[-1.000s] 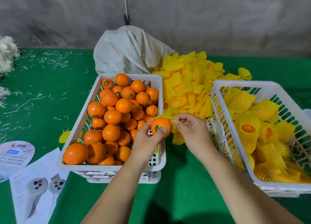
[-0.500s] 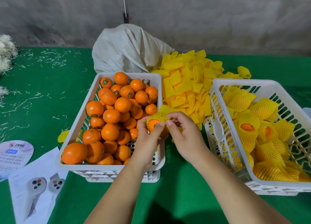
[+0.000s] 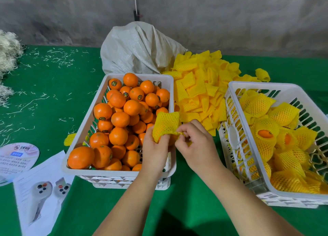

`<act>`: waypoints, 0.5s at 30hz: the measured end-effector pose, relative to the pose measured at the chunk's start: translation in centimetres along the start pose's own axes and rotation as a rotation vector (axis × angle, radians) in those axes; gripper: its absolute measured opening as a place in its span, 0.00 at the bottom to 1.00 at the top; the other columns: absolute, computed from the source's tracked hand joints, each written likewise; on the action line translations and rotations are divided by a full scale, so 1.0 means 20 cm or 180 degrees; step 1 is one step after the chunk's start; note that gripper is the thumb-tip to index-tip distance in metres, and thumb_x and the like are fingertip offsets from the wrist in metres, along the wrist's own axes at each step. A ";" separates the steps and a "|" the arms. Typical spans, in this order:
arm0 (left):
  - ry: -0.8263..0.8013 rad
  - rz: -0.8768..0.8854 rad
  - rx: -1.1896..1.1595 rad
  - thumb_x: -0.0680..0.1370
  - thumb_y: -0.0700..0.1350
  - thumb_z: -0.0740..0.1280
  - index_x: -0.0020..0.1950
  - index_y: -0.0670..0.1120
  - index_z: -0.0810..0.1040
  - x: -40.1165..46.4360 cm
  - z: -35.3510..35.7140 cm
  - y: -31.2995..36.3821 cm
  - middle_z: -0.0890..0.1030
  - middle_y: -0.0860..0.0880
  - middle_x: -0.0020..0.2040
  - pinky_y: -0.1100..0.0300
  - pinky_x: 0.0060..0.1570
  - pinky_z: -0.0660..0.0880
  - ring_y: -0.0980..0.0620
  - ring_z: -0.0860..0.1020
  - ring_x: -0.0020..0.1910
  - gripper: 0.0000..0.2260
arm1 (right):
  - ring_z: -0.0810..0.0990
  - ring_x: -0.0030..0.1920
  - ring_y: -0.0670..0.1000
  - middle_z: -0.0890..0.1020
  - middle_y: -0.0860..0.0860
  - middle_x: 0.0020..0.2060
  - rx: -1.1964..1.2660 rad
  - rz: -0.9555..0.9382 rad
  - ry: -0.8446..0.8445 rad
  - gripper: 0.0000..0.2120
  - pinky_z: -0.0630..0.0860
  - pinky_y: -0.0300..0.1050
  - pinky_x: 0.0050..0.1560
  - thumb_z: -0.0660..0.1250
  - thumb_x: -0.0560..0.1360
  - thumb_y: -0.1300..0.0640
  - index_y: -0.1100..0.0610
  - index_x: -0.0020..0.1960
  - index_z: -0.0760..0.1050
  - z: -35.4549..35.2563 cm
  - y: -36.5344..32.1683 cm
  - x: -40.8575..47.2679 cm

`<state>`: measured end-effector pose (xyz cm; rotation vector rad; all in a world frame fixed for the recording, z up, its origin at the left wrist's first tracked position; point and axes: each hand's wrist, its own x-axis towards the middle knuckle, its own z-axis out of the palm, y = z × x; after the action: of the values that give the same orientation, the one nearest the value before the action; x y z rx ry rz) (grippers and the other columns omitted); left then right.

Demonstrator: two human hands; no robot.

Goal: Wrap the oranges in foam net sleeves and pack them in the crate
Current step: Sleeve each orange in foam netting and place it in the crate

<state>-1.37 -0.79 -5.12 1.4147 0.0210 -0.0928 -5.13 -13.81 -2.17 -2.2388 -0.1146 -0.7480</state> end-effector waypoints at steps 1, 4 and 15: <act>0.0073 0.0106 0.0143 0.72 0.52 0.67 0.55 0.59 0.82 -0.01 0.00 -0.01 0.84 0.49 0.45 0.46 0.44 0.79 0.50 0.80 0.44 0.12 | 0.75 0.41 0.49 0.77 0.50 0.46 -0.0002 -0.0114 0.0074 0.10 0.77 0.48 0.36 0.63 0.74 0.58 0.59 0.51 0.80 0.00 -0.02 -0.01; 0.0130 0.0164 0.0239 0.72 0.49 0.63 0.57 0.53 0.79 -0.04 0.02 -0.01 0.82 0.52 0.45 0.39 0.47 0.77 0.50 0.79 0.44 0.14 | 0.76 0.48 0.50 0.73 0.47 0.52 0.0016 0.0011 0.0114 0.14 0.76 0.41 0.44 0.65 0.73 0.56 0.57 0.57 0.77 0.03 -0.04 -0.04; -0.0781 0.0168 0.0147 0.82 0.45 0.71 0.73 0.44 0.74 -0.06 0.04 0.02 0.84 0.47 0.62 0.55 0.61 0.80 0.48 0.82 0.62 0.20 | 0.77 0.61 0.52 0.77 0.53 0.58 0.0169 0.0486 0.0135 0.17 0.77 0.49 0.61 0.62 0.79 0.68 0.60 0.65 0.80 -0.03 0.05 0.05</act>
<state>-2.53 -1.39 -4.43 1.4406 -0.2223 -0.2236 -4.30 -15.03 -1.97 -2.1527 0.0560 -0.7008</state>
